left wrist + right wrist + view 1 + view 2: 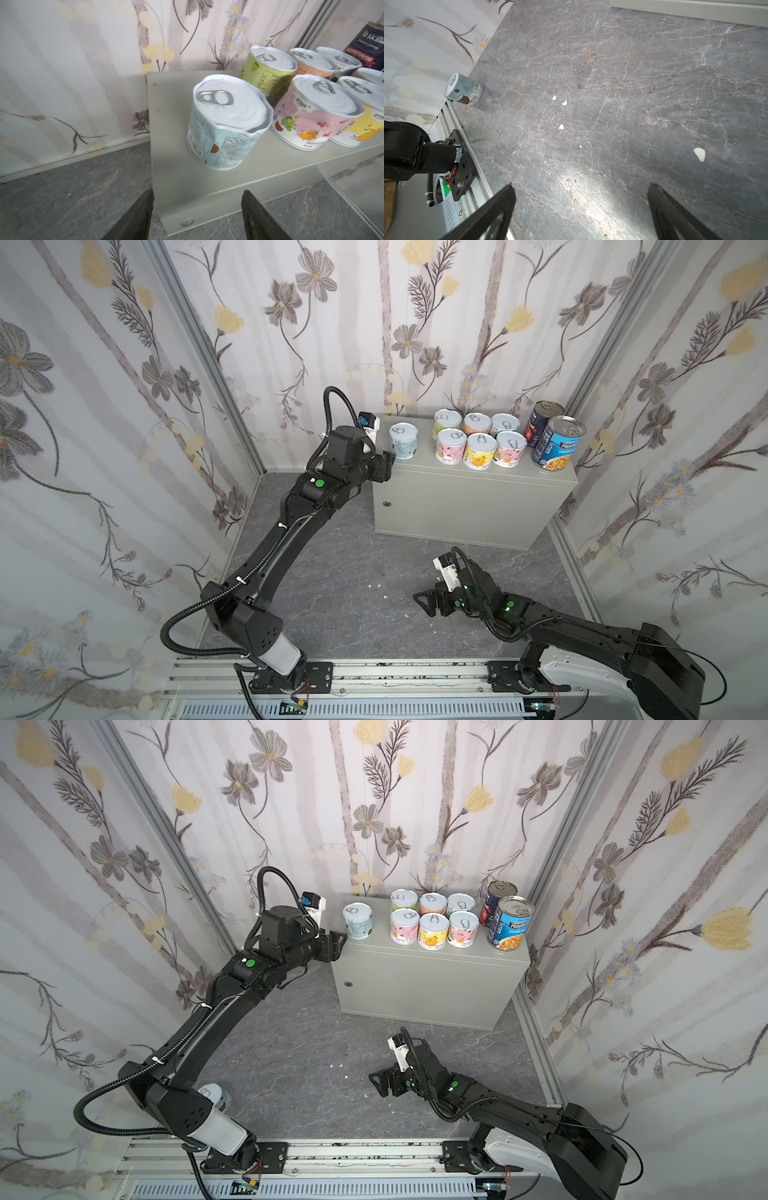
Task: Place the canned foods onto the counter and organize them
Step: 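Lower the pale-blue can onto the cabinet top at the row's end with the left gripper, then open the left gripper and lift it off the placed can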
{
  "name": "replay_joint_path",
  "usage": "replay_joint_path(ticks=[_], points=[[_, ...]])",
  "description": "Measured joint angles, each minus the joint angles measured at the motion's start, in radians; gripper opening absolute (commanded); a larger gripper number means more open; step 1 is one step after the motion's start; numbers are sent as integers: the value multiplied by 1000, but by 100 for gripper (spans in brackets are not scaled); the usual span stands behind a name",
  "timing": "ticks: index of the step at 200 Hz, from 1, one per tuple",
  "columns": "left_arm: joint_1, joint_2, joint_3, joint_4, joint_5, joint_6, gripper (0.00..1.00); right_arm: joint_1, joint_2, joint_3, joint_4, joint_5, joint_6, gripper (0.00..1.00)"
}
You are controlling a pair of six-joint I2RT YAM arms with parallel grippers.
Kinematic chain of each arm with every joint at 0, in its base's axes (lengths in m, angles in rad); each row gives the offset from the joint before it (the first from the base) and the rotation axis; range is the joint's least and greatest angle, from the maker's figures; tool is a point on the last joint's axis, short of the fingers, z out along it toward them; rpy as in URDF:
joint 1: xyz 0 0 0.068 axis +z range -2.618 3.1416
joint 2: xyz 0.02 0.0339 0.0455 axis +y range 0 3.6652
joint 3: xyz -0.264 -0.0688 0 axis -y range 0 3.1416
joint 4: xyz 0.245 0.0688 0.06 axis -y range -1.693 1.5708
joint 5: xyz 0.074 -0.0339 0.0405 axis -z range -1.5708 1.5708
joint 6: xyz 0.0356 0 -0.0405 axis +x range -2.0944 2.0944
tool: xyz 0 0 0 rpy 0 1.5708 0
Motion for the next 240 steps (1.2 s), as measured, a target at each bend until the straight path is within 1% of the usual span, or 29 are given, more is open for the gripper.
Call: replay_joint_path(ticks=[19,57,95,138,240], points=[[0,27,12,2,30,1,63,0,20,4,3,0,0,100],[2,79,64,8,80,13,63,0,57,11,23,0,-1,100],[5,132,121,19,103,34,62,0,81,19,37,0,-8,100],[10,191,177,23,127,53,59,0,99,25,41,0,-12,100],[11,325,316,31,180,83,57,-2,166,49,46,-4,-28,100]])
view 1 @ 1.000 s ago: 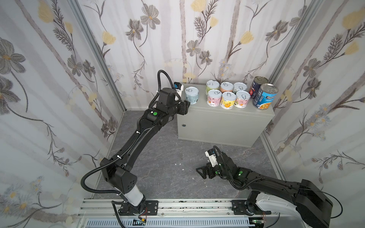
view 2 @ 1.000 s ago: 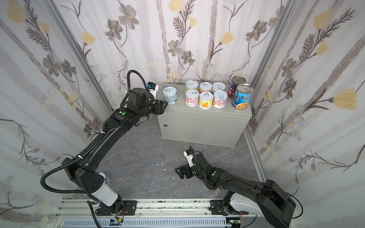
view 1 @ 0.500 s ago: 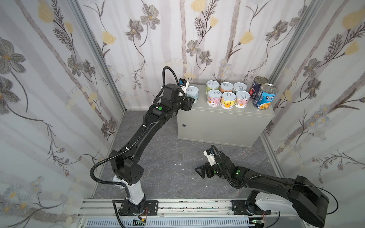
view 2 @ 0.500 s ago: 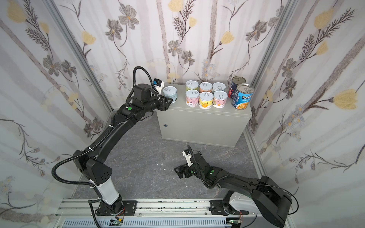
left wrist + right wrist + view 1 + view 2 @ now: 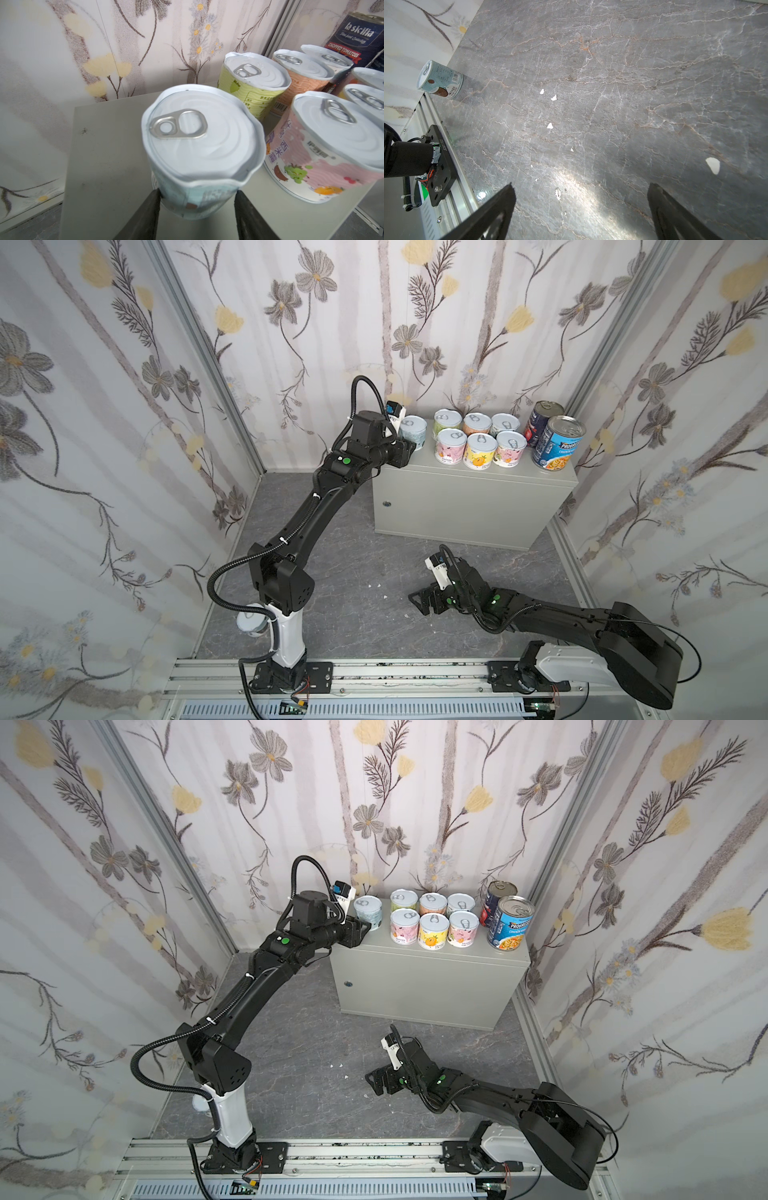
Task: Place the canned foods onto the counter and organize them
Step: 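Open the left gripper and lift it off the placed can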
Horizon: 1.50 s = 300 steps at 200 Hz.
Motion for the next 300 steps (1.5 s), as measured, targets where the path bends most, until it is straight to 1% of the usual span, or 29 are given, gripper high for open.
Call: replay_joint_path(ticks=[139,205,266,300], points=[[0,128,143,22,20,2,57,-7,31,32,-10,0,-33,100],[-1,153,167,41,-24,-12,58,-10,32,31,-10,0,-33,100],[-6,152,172,41,-28,-28,65,-10,24,26,-10,0,-33,100],[-24,96,132,17,-34,-35,69,-10,-3,26,-12,2,-33,100]])
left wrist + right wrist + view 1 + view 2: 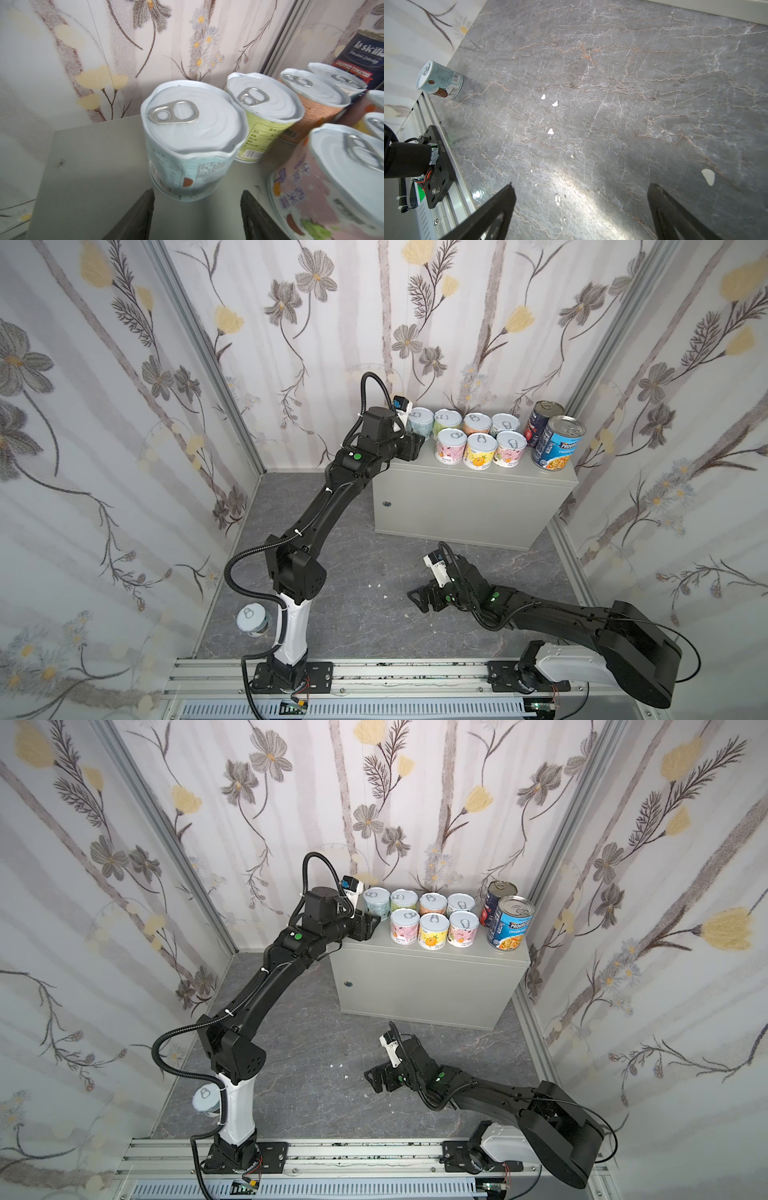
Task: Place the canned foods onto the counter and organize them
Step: 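Open the left gripper and lift it off the placed can, then swing the left gripper down to the pale-blue can on the floor near its base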
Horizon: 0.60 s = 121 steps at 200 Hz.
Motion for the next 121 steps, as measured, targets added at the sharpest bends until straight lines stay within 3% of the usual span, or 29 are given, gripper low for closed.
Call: replay_joint_path(ticks=[25,57,78,121], points=[[-1,-77,-58,-5,-34,-9,72,0,-32,2,-13,3,0,100],[0,-196,-159,-6,-102,-27,85,4,-87,7,-54,35,1,100],[-2,-292,-252,-4,-153,-46,100,11,-131,8,-95,63,5,100],[0,-491,-502,8,-283,-95,100,30,-208,15,-170,109,16,100]])
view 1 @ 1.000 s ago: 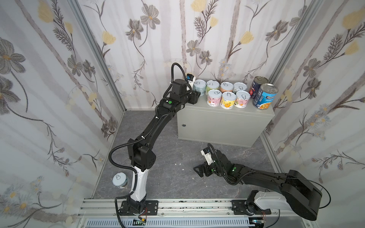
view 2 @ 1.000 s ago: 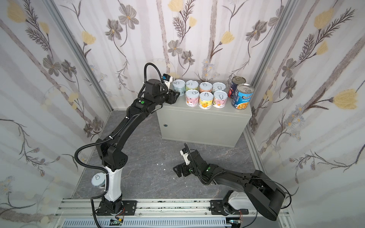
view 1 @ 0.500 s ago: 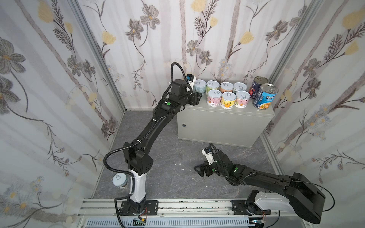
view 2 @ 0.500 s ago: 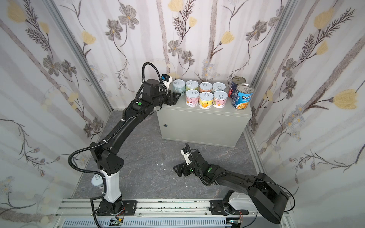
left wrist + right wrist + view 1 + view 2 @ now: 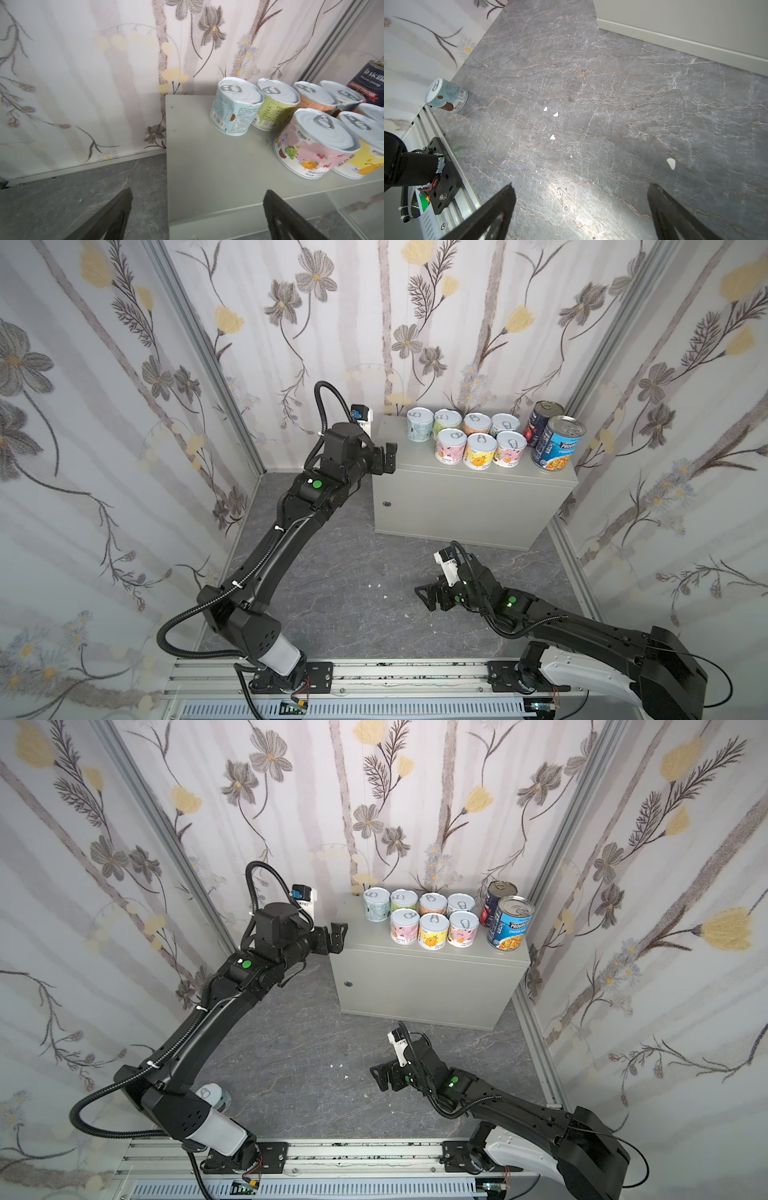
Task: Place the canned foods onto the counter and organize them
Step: 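Swing the left gripper down to the pale-blue can on the floor near its base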
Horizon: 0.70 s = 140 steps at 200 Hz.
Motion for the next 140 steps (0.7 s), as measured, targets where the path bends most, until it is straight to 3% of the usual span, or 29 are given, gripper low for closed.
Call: replay_joint_path(ticks=[71,140], points=[[31,-369,-538,42,-223,-167,100,52,-5,39,-45,24,18,100],[85,-533,-857,33,-461,-376,100,80,39,73,-53,24,19,100]])
